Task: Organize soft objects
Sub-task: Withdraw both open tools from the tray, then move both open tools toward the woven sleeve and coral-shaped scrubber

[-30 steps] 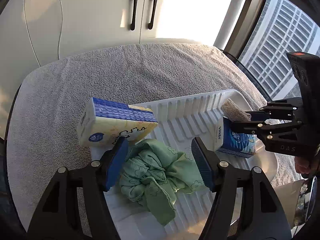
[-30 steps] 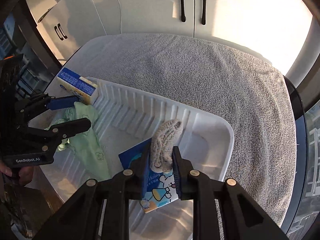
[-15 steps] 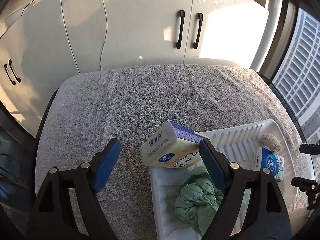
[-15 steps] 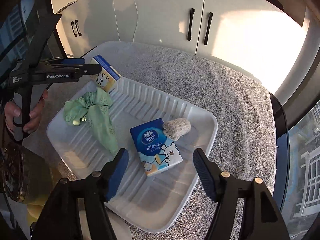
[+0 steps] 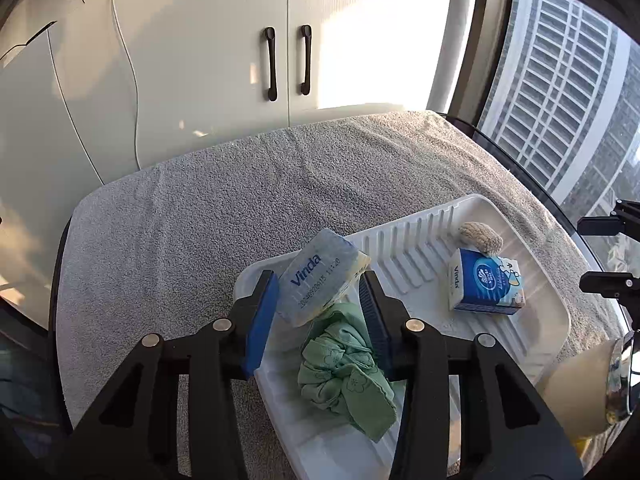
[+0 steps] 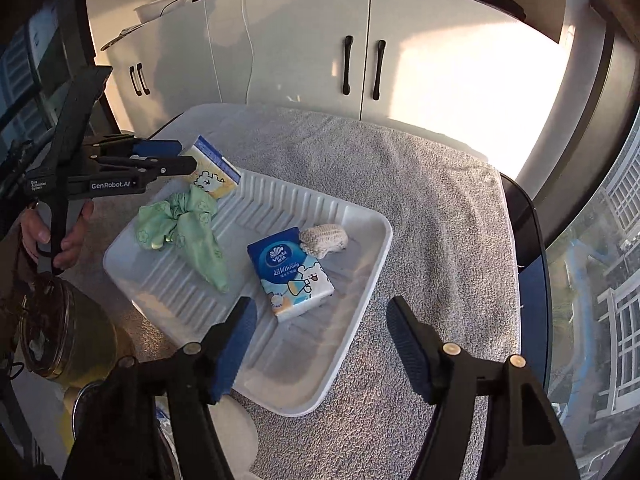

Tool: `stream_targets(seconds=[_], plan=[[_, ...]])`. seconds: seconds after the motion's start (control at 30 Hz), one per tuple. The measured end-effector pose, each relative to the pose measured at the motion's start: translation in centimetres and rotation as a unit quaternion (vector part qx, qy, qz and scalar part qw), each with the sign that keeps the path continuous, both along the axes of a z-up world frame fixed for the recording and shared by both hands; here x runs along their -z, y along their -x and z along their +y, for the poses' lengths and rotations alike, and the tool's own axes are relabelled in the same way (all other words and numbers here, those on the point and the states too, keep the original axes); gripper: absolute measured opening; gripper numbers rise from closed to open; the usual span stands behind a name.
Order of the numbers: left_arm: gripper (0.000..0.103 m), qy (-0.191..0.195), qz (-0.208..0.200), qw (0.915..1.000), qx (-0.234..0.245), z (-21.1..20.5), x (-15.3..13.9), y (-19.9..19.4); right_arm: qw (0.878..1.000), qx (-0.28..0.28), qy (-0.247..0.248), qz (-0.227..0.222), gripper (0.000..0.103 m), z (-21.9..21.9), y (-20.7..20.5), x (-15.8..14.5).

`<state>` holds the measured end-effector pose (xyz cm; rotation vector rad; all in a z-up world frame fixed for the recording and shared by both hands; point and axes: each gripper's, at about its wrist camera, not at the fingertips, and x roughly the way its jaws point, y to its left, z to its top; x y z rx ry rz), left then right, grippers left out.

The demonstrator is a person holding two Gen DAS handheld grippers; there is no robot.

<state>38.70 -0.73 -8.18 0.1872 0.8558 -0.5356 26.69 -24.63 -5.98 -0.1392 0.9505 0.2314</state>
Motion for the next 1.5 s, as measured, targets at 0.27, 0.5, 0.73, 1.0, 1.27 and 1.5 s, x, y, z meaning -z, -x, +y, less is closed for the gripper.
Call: stream_targets(seconds=[0.27,0.5,0.73,1.0,1.27,1.5], plan=[[0.042,0.048,0.077,0.9919,0.088,0.6,0.7,2.1,0.999,0.026,-0.027,0.014,0.070,-1.3,0.1,0.2],[0.042,0.001,0.071,0.9934,0.090,-0.9,2.3,3.7,0.998,0.040,-0.050,0.024,0.070,-2.1,0.5,0.3],[0.062,0.048,0.005,0.9986,-0.022,2.6,-1.1,4.8,0.996,0.065,-0.058,0.013,0.070,-3.2,1.4,0.3],[0.068,0.048,-0.033,0.9841,-0.167,9.6,-1.3,7.7,0.988,0.141,-0.059,0.019,0.075,-6.4,3.1,2.1],[0.068,-0.008,-0.053,0.9783,-0.200,13.3,1.2,13.2,0.986,0.164,-0.028,0.025,0.075,-7.7,7.4,4.6],[0.068,-0.014,-0.033,0.9737,-0.225,16.5,3.4,18.2,0.983,0.182,0.016,0.024,0.075,-8.8,12.0,6.0]])
